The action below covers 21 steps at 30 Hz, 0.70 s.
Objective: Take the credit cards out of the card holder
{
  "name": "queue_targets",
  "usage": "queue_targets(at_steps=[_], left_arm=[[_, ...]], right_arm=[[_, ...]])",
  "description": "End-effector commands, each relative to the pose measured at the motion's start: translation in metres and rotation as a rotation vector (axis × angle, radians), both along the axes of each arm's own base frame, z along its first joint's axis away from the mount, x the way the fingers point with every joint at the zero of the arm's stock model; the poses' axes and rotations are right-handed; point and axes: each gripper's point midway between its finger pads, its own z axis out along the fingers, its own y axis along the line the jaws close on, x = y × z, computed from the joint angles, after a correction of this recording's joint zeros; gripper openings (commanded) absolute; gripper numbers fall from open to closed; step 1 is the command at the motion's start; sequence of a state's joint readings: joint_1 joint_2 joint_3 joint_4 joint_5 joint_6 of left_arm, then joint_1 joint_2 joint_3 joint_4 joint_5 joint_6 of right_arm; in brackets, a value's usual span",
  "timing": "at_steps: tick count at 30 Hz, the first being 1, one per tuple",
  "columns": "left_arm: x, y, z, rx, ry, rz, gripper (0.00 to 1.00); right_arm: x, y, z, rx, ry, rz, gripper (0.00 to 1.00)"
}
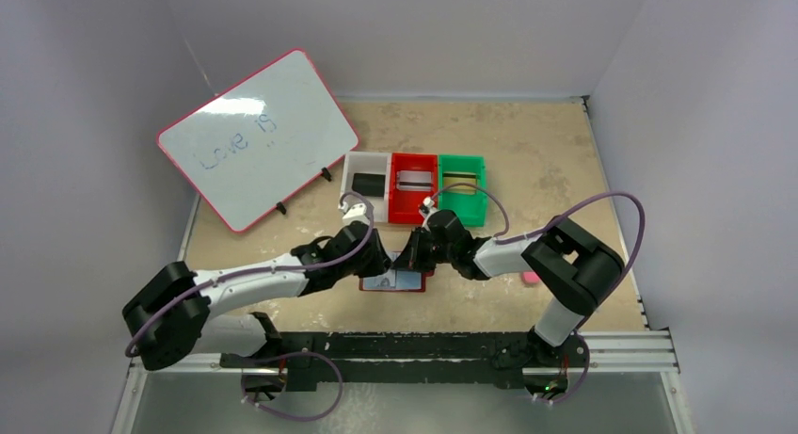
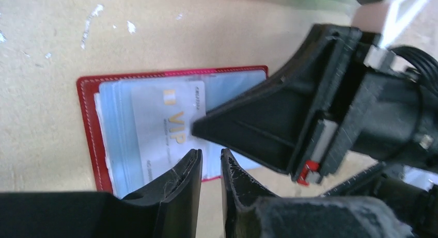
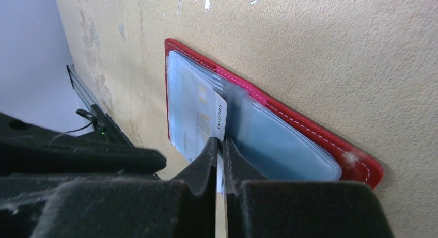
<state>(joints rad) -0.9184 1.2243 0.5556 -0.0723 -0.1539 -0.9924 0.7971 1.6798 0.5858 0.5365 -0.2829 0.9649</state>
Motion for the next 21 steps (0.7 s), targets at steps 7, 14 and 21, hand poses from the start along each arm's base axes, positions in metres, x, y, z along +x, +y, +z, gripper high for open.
queue_targets(at_steps=[7,14,21], left_arm=[[0.001,0.024,-0.044,0.155,0.07,0.091,0.17],[-0.005,0.051,-0.056,0.249,0.075,0.134,0.16],[-0.01,0.04,-0.058,0.192,0.085,0.098,0.16]], right_arm=[[-0.002,-0.019,-0.013,-0.076,0.003,-0.027,0.03],[-0.002,-0.028,-0.005,-0.088,-0.006,-0.064,0.04],[-0.006,-0.031,-0.001,-0.063,0.013,-0.076,0.05]])
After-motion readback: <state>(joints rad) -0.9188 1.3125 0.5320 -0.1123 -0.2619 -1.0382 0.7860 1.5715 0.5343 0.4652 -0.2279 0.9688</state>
